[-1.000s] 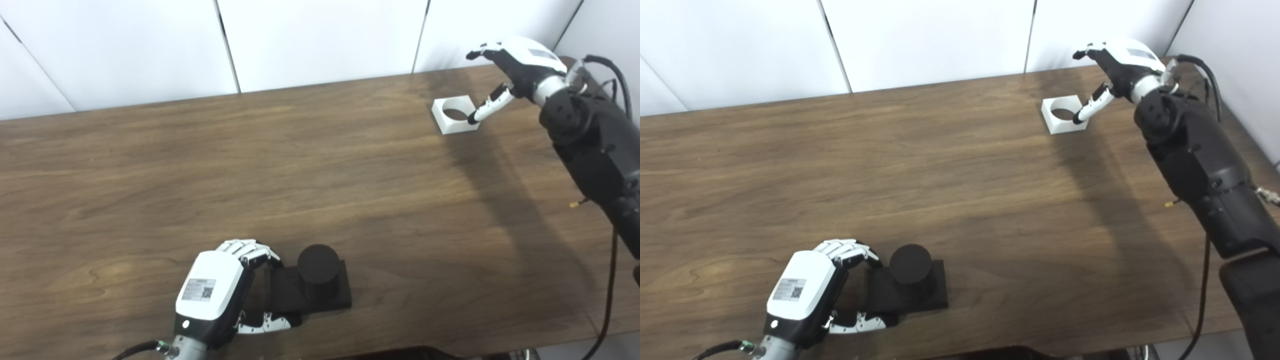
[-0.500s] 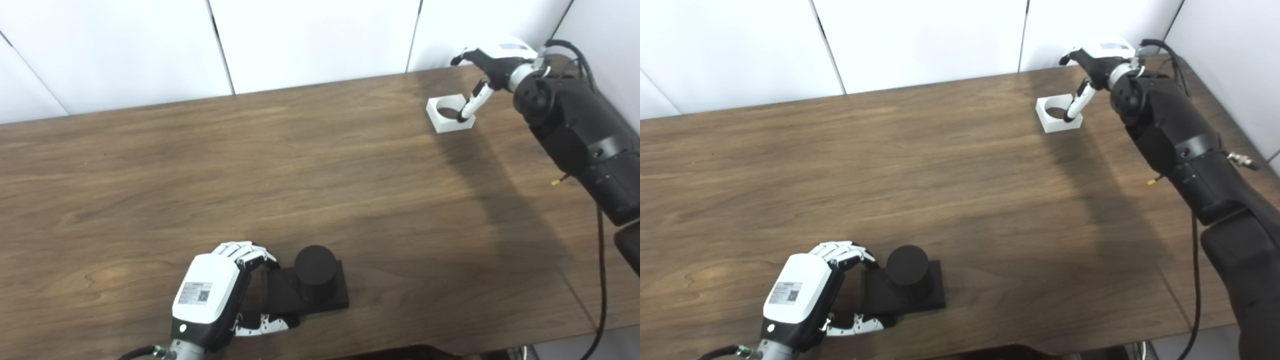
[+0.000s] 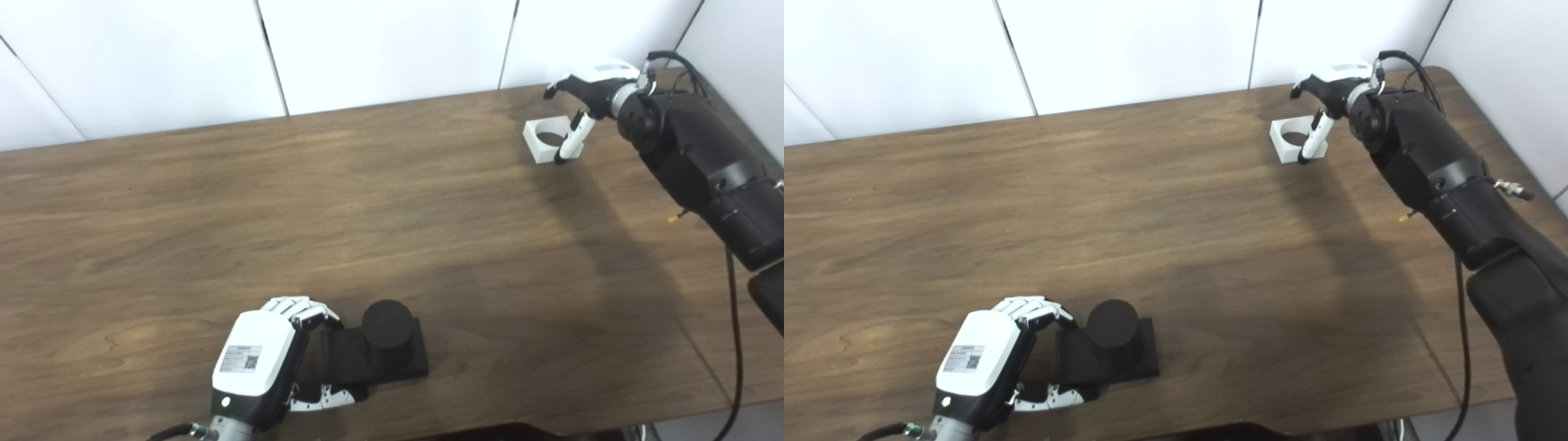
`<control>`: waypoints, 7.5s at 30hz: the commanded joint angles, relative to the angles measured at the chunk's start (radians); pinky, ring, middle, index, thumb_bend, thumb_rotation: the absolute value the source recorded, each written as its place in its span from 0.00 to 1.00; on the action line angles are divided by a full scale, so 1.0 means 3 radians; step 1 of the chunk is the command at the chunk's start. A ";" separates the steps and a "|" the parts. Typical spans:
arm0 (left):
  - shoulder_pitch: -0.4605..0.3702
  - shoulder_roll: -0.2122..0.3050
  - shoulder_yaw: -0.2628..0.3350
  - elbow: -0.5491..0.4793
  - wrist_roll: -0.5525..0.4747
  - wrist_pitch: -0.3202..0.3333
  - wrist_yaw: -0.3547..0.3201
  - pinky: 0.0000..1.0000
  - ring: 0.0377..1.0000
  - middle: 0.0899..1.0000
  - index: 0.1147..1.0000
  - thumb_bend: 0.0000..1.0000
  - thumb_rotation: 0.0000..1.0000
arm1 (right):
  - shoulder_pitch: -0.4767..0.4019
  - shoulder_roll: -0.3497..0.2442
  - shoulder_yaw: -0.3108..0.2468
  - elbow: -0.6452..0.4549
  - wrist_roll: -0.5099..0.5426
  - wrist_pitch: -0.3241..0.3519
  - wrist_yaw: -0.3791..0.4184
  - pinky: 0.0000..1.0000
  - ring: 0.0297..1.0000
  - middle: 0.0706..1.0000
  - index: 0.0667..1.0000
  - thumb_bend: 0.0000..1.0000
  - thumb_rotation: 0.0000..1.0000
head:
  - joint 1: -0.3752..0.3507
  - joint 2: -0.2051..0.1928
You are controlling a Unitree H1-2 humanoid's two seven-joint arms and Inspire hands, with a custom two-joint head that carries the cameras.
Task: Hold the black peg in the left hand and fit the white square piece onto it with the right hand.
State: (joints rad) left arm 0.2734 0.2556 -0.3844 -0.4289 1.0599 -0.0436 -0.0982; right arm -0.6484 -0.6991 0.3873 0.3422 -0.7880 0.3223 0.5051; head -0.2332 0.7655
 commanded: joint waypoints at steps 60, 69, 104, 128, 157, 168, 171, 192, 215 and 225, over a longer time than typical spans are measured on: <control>0.0055 -0.0100 -0.0056 -0.0021 0.0171 0.0018 -0.0134 0.78 0.75 0.66 0.42 0.52 0.05 | 0.0082 -0.0040 -0.0139 0.0035 -0.0014 -0.0539 -0.0708 0.76 0.83 0.73 0.45 0.52 0.13 | 0.0069 0.0012; 0.0023 -0.0167 -0.0093 0.0028 0.0214 0.0037 -0.0129 0.78 0.76 0.66 0.42 0.52 0.05 | 0.0230 -0.0186 -0.0247 -0.1204 0.0052 -0.0425 -0.0131 0.85 0.87 0.75 0.45 0.52 0.13 | 0.0222 0.0042; -0.0121 -0.0388 -0.0268 0.0132 0.0477 0.0249 -0.0158 0.78 0.76 0.67 0.42 0.52 0.05 | 0.0124 0.0375 -0.0306 -0.4277 0.0639 0.0354 0.2006 0.82 0.84 0.71 0.45 0.52 0.13 | 0.0526 0.0313; -0.0142 -0.0422 -0.0291 0.0089 0.0489 0.0290 -0.0198 0.79 0.76 0.67 0.42 0.52 0.05 | 0.0433 0.0649 -0.0025 -0.4041 0.0334 -0.0065 0.2008 0.85 0.86 0.71 0.45 0.52 0.13 | 0.0569 0.0360; -0.0145 -0.0456 -0.0342 0.0021 0.0524 0.0352 -0.0233 0.79 0.76 0.67 0.42 0.52 0.05 | 0.0665 0.0737 -0.0077 -0.3788 0.0287 -0.0353 0.1862 0.86 0.86 0.71 0.45 0.52 0.13 | 0.0588 0.0389; -0.0148 -0.0460 -0.0348 0.0004 0.0524 0.0374 -0.0265 0.80 0.77 0.67 0.42 0.52 0.05 | 0.0730 0.0771 -0.0055 -0.3725 0.0269 -0.0468 0.1813 0.85 0.86 0.72 0.45 0.52 0.13 | 0.0592 0.0395; -0.0145 -0.0465 -0.0348 0.0003 0.0522 0.0375 -0.0261 0.80 0.77 0.67 0.42 0.52 0.05 | 0.0742 0.0781 -0.0043 -0.3712 0.0247 -0.0495 0.1803 0.86 0.86 0.72 0.45 0.52 0.13 | 0.0597 0.0395; -0.0157 -0.0480 -0.0355 -0.0003 0.0523 0.0373 -0.0258 0.80 0.77 0.67 0.42 0.52 0.05 | 0.0742 0.0789 -0.0003 -0.3704 0.0089 -0.0512 0.1964 0.90 0.91 0.77 0.63 0.91 0.32 | 0.0607 0.0402; -0.0175 -0.0476 -0.0336 0.0015 0.0528 0.0390 -0.0274 0.79 0.76 0.67 0.42 0.52 0.05 | 0.0724 0.0836 -0.0169 -0.3753 0.0013 -0.0463 0.2075 0.96 0.95 0.87 0.83 1.00 0.50 | 0.0604 0.0396; -0.0130 -0.0513 -0.0328 0.0037 0.0857 0.0455 -0.0209 0.79 0.75 0.73 0.70 0.89 0.53 | 0.0755 0.0834 -0.0224 -0.3755 0.0018 -0.0443 0.2071 0.96 0.95 0.87 0.84 1.00 0.51 | 0.0609 0.0392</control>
State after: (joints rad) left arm 0.2258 0.1302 -0.4832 -0.4238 1.2893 0.0806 -0.1748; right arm -0.3968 -0.4439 0.3406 -0.7633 -0.7785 0.1890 1.1479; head -0.0522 0.8820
